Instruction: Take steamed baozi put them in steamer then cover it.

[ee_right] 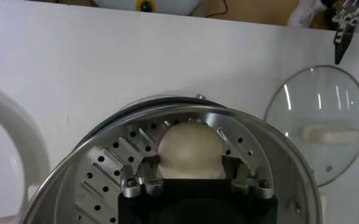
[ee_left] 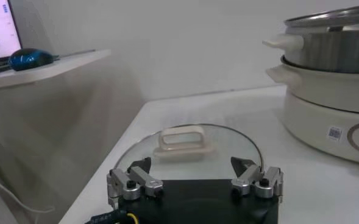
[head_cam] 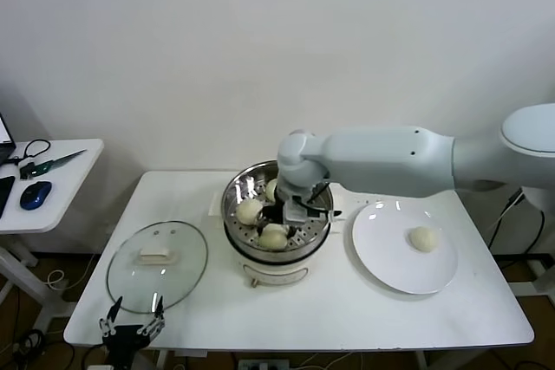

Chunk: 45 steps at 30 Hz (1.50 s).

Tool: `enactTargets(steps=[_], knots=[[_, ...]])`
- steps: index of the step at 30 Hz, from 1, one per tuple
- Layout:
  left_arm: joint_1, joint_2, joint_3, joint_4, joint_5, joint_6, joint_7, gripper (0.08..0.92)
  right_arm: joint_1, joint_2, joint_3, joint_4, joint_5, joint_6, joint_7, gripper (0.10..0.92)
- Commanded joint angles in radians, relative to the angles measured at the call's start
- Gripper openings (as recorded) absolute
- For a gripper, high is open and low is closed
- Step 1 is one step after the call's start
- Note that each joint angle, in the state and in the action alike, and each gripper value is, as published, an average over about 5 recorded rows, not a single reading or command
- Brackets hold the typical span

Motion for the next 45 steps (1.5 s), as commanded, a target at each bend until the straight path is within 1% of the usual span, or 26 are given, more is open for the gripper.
enactTargets(steps=[1,5,9,12,15,18,21,24,27,36,45], knots=[[0.0,0.0,0.0,0.001,0.001,0.0,0.0,0.823,0.053,0.004,-0.011,-0.011,0.138,0.038,-0.067,0.804],[0.002,-0.001,0.001,-0.001,0.001,-0.001,0.0,0.823,0.164,-0.041,-0.029,-0.038,0.263,0.045,-0.14,0.822],[0.003,0.0,0.001,-0.003,0.001,-0.001,0.0,0.823,0.296,-0.12,-0.103,-0.146,0.454,0.01,-0.215,0.823],[0.003,0.0,0.001,-0.003,0.001,-0.001,0.0,0.823,0.376,-0.199,-0.174,-0.231,0.612,-0.09,-0.271,0.823],[0.001,-0.001,0.003,-0.002,0.0,0.0,0.0,0.823,0.419,-0.301,-0.236,-0.251,0.681,-0.22,-0.288,0.823],[-0.004,0.001,0.004,0.0,-0.002,0.0,0.0,0.823,0.417,-0.412,-0.278,-0.238,0.672,-0.326,-0.276,0.823],[-0.013,0.004,0.005,0.005,-0.008,0.003,0.001,0.823,0.358,-0.525,-0.289,-0.231,0.616,-0.401,-0.264,0.823],[-0.02,0.006,0.005,0.008,-0.011,0.005,0.002,0.823,0.25,-0.606,-0.255,-0.252,0.52,-0.436,-0.253,0.823],[-0.023,0.007,0.005,0.007,-0.013,0.007,0.004,0.823,0.123,-0.648,-0.176,-0.293,0.438,-0.449,-0.24,0.823],[-0.026,0.004,-0.001,0.006,-0.022,0.002,0.007,0.823,-0.216,-0.657,0.109,-0.371,0.343,-0.5,-0.204,0.823],[-0.016,-0.002,-0.008,-0.003,-0.028,-0.003,0.011,0.823,-0.396,-0.619,0.268,-0.472,0.262,-0.498,-0.179,0.823]])
